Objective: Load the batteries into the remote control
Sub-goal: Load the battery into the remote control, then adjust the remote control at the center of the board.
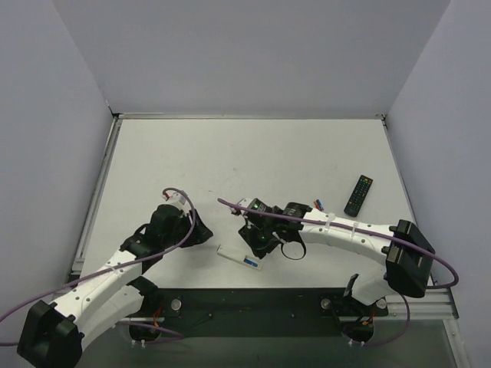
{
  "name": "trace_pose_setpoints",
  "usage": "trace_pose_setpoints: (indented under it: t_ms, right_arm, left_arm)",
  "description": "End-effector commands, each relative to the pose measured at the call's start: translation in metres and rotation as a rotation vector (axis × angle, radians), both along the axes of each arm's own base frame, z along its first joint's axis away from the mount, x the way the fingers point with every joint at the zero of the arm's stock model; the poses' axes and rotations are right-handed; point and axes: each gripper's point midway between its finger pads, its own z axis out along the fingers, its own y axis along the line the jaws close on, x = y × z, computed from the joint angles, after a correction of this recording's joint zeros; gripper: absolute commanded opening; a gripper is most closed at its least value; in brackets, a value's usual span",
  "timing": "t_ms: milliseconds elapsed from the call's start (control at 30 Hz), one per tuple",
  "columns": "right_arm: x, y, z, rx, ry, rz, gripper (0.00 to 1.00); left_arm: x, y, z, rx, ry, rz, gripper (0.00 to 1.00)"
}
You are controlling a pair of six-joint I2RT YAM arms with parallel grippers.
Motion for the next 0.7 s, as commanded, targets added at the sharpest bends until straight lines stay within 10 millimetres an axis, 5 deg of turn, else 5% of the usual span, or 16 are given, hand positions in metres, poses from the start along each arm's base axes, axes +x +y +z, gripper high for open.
trace_pose_setpoints:
  t_ms: [0, 300, 667]
  right_arm:
    - [-0.029, -0.027, -0.020, -0.038, 0.117, -0.068, 0.37]
    - [-0.053, -0.043, -0.055, -0.115, 0.143, -0.057, 0.37]
    - [-0.027, -0.029, -0.075, -0.153, 0.068, -0.069, 0.38]
  left_arm:
    - [0.006, -0.027, 0.011, -0.045, -0.055, -0.094, 0.63]
    - [0.005, -0.041, -0.006, -0.019, -0.018, -0.123, 0.63]
    - [-0.001, -0.031, -0.021, -0.032, 0.005, -0.057, 0.62]
